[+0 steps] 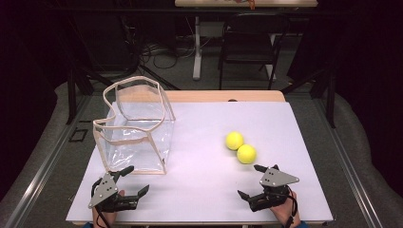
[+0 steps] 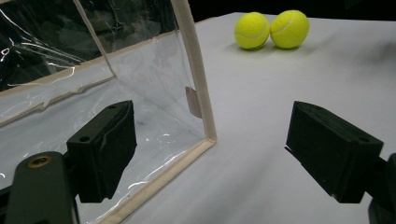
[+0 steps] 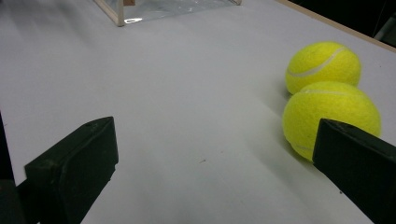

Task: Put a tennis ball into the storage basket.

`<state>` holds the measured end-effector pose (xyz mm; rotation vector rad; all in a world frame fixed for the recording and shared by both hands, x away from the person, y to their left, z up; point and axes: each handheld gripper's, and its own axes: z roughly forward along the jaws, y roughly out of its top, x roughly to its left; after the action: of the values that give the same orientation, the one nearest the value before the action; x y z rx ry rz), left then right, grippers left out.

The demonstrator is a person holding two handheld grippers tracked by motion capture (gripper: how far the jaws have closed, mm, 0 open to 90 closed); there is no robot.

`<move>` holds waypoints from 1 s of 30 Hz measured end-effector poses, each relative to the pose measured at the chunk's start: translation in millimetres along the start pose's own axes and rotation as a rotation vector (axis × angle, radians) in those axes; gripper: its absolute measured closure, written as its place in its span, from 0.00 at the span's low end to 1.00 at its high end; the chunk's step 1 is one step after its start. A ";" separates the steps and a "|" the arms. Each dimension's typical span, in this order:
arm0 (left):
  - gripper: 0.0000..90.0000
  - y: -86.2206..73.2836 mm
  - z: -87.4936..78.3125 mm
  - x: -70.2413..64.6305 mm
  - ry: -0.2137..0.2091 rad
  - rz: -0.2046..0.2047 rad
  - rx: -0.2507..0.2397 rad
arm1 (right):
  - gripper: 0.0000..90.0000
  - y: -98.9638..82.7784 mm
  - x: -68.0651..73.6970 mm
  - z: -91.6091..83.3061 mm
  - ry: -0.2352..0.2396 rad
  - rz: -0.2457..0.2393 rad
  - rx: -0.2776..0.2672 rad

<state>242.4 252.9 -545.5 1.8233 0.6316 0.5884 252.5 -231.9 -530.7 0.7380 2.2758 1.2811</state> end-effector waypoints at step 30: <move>0.18 -0.8 -0.2 -0.9 0.001 -0.001 0.004 | 0.00 17.6 -15.4 2.7 -0.030 0.059 0.045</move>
<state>241.5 252.7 -546.3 1.8261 0.6347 0.5874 270.2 -232.3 -515.1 0.8397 2.2810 1.2401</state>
